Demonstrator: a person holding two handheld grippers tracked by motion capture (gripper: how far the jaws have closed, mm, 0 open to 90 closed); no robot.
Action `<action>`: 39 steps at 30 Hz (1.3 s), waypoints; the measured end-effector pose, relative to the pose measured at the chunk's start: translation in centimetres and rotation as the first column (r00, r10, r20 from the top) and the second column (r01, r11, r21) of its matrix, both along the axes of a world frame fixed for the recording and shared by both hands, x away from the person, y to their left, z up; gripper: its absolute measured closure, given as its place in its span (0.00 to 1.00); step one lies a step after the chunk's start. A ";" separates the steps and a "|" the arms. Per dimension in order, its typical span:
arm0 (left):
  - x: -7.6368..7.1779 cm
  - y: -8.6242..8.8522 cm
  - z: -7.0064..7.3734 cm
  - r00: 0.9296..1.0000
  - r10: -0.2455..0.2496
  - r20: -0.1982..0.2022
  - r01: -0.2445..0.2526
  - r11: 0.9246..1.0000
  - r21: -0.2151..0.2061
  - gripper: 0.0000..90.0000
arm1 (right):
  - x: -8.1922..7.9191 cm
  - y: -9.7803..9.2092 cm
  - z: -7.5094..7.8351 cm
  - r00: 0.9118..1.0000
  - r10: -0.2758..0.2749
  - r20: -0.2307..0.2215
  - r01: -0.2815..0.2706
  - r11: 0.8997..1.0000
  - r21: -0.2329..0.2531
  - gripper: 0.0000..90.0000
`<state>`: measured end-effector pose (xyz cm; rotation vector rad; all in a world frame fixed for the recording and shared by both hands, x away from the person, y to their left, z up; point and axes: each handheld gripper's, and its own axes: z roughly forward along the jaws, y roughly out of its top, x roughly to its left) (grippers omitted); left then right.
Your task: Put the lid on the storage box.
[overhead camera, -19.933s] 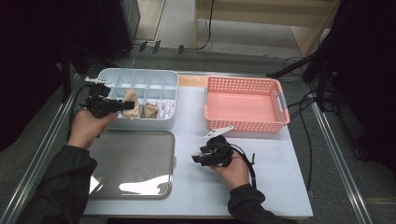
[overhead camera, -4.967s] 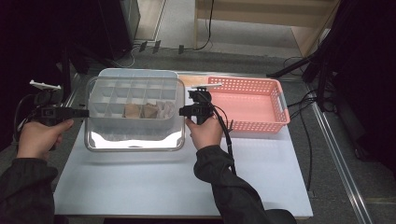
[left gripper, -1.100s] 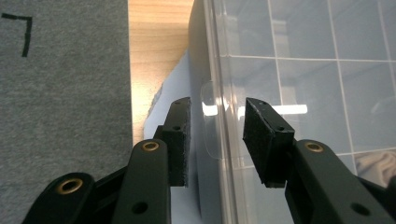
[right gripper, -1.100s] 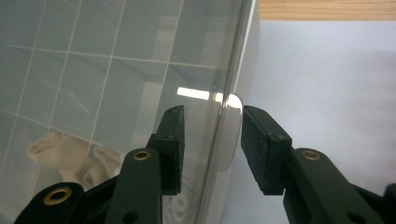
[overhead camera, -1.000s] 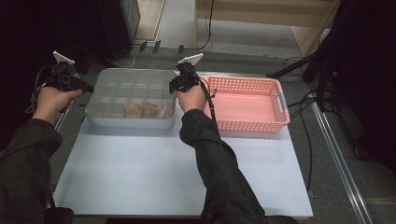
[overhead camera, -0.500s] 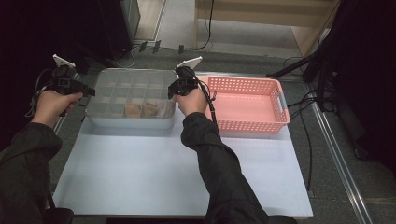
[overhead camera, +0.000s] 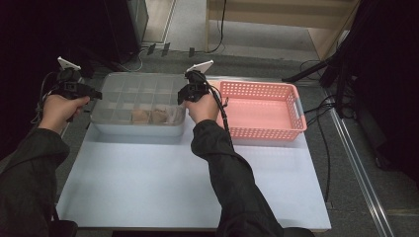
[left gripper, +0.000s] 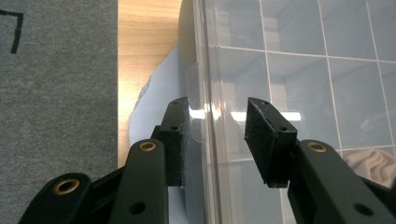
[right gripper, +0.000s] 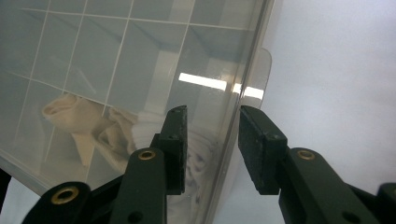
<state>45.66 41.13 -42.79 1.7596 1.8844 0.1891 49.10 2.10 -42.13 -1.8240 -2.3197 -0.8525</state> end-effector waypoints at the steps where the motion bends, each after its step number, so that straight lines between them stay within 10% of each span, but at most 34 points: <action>1: 0.0 0.0 0.0 1.000 0.001 0.002 -0.001 1.000 0.000 0.69 | 0.0 0.0 0.0 1.000 0.001 0.001 -0.001 1.000 0.000 0.71; 26: -0.9 -0.6 2.3 0.998 -0.037 0.046 0.037 0.999 0.007 0.54 | -0.9 -0.3 1.1 0.979 0.136 0.150 -0.137 0.991 -0.005 0.58; 39: -3.7 -2.4 4.2 0.987 -0.109 0.118 0.108 0.994 0.021 0.50 | -2.8 -1.7 2.0 0.940 0.230 0.252 -0.242 0.970 0.017 0.55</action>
